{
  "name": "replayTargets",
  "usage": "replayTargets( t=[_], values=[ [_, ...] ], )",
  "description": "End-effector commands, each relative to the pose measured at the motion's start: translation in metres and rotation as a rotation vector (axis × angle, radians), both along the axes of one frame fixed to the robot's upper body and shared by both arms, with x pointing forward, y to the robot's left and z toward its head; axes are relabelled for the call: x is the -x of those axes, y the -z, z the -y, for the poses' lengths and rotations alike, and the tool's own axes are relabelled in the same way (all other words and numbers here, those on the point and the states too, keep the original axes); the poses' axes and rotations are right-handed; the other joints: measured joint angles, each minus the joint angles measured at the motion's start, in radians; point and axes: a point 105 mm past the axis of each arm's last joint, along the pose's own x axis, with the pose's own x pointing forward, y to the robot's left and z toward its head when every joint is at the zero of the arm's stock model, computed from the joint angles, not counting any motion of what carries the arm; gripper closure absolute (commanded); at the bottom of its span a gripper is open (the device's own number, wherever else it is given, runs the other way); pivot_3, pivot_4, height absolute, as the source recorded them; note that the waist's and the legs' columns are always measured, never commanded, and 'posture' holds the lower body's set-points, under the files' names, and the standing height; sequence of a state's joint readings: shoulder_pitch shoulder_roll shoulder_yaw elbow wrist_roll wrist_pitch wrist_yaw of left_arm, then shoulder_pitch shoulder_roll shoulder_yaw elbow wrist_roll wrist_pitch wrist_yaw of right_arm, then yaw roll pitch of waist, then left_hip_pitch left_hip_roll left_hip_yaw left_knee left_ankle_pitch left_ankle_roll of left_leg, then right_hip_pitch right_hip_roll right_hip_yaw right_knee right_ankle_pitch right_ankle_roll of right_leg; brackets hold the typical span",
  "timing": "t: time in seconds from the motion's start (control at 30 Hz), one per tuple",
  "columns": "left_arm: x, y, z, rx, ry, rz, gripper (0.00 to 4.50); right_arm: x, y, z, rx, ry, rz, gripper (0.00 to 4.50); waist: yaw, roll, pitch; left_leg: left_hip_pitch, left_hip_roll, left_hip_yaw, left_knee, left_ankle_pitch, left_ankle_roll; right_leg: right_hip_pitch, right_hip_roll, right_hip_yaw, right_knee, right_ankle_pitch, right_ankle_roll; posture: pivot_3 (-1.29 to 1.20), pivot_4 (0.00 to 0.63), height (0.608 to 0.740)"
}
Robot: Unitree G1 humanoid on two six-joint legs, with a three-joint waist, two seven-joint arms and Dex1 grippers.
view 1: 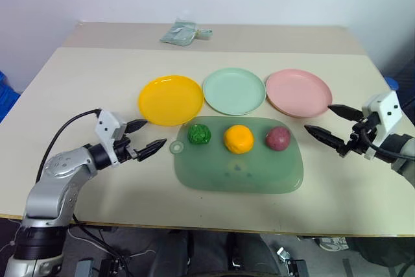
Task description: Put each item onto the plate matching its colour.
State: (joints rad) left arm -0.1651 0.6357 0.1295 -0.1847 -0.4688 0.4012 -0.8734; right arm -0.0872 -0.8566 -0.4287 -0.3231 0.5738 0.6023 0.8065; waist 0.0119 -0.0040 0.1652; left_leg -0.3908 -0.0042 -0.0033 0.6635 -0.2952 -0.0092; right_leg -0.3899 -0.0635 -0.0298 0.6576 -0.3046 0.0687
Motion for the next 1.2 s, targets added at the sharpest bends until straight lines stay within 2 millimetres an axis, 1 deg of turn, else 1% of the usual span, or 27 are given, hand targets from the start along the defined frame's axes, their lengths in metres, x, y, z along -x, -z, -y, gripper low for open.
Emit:
replayTargets(
  t=[0.03,0.17,0.23,0.33,0.4,0.5,0.6,0.7,0.8,0.83,0.87,1.0,1.07,1.13,1.2],
  values=[
    [-0.001,-0.011,0.016,-0.035,0.113,0.055,0.0,0.006,-0.027,-0.024,0.014,-0.1,0.08,0.07,0.0,0.0,0.0,0.0,0.0,0.0,0.0,0.0,0.0,0.0,0.0,0.0,0.0,0.0,0.0,0.0,0.15,0.74],
    [-0.01,-0.008,0.029,-0.113,0.235,0.054,0.0,0.014,-0.032,-0.058,-0.012,-0.238,0.059,0.07,-0.001,0.0,0.0,0.0,0.0,0.0,0.0,0.0,0.0,0.0,0.001,0.0,0.0,0.0,0.0,0.0,0.15,0.74],
    [-0.016,-0.008,0.036,-0.131,0.281,0.053,0.0,0.019,-0.028,-0.073,-0.013,-0.304,0.041,0.07,0.0,0.0,0.0,0.0,0.0,0.0,0.0,0.0,0.0,0.0,0.001,0.0,0.0,0.0,0.0,0.0,0.15,0.74],
    [-0.023,-0.003,0.045,-0.17,0.333,0.059,0.0,0.028,-0.015,-0.095,-0.016,-0.393,0.001,0.07,0.0,-0.001,0.0,0.0,0.0,0.0,0.001,0.0,0.001,0.0,0.001,0.0,0.0,0.0,0.0,0.0,0.15,0.74],
    [-0.027,0.003,0.049,-0.195,0.351,0.061,0.0,0.034,-0.006,-0.104,-0.015,-0.429,-0.021,0.07,0.001,-0.001,0.0,-0.001,0.0,0.0,0.001,0.0,0.001,-0.001,0.001,0.0,0.0,0.0,0.0,0.0,0.15,0.74],
    [-0.033,0.01,0.059,-0.188,0.361,0.069,0.0,0.039,0.002,-0.107,-0.019,-0.437,-0.04,0.07,0.002,-0.001,0.001,-0.001,-0.001,0.0,0.001,0.0,0.001,-0.001,0.001,0.0,0.0,0.0,0.001,0.0,0.15,0.74],
    [-0.034,0.015,0.065,-0.179,0.373,0.063,0.0,0.043,0.006,-0.106,-0.026,-0.43,-0.044,0.07,0.001,-0.002,0.001,-0.001,-0.001,0.0,0.002,0.0,0.001,-0.001,0.001,0.0,0.0,0.001,0.001,0.0,0.15,0.74],
    [-0.039,0.023,0.064,-0.211,0.352,0.061,0.83,0.045,0.008,-0.102,-0.025,-0.419,-0.047,0.0,-0.001,-0.002,0.001,-0.001,0.0,0.0,0.002,0.0,0.001,-0.001,0.001,0.0,0.001,0.001,0.001,0.0,0.15,0.74],
    [-0.04,0.019,0.067,-0.188,0.353,0.089,2.3,0.044,0.009,-0.092,-0.014,-0.379,-0.045,0.0,0.0,-0.002,0.001,-0.001,0.0,0.0,0.002,0.0,0.001,-0.001,0.002,0.0,0.001,0.001,0.001,0.0,0.15,0.74],
    [-0.041,0.017,0.067,-0.182,0.348,0.101,2.68,0.044,0.009,-0.089,-0.012,-0.365,-0.043,0.0,0.001,-0.002,0.001,-0.001,0.0,0.0,0.002,0.0,0.001,-0.001,0.001,0.0,0.001,0.001,0.001,0.0,0.15,0.74],
    [-0.042,0.014,0.068,-0.162,0.342,0.106,2.82,0.042,0.009,-0.081,-0.006,-0.335,-0.04,0.0,0.001,-0.002,0.001,-0.001,0.0,0.0,0.002,0.0,0.001,-0.001,0.001,0.0,0.001,0.001,0.001,0.0,0.15,0.74],
    [-0.052,-0.006,0.071,-0.068,0.303,0.121,2.82,0.038,0.01,-0.042,0.031,-0.205,-0.037,0.0,0.004,-0.002,0.001,-0.002,-0.001,-0.001,0.002,0.0,0.001,0.0,0.001,0.0,0.001,0.001,0.002,0.0,0.15,0.74],
    [-0.056,-0.013,0.071,-0.04,0.283,0.123,2.82,0.039,0.011,-0.032,0.041,-0.18,-0.038,0.0,0.002,-0.003,0.001,-0.002,-0.001,0.0,0.003,0.0,0.001,0.0,0.001,0.0,0.001,0.001,0.002,0.0,0.15,0.74],
    [-0.073,-0.021,0.071,-0.045,0.195,0.158,2.82,0.039,0.013,-0.022,0.052,-0.154,-0.039,0.0,0.001,-0.003,0.001,-0.001,-0.001,0.0,0.002,0.0,0.001,0.0,0.001,0.0,0.001,0.001,0.002,0.0,0.15,0.74],
    [-0.094,-0.028,0.074,-0.059,0.093,0.183,2.82,0.038,0.015,-0.017,0.051,-0.139,-0.036,0.0,0.002,-0.003,0.001,-0.001,-0.001,0.0,0.003,0.0,0.001,0.0,0.002,0.0,0.002,0.001,0.002,0.0,0.15,0.74]
  ],
)
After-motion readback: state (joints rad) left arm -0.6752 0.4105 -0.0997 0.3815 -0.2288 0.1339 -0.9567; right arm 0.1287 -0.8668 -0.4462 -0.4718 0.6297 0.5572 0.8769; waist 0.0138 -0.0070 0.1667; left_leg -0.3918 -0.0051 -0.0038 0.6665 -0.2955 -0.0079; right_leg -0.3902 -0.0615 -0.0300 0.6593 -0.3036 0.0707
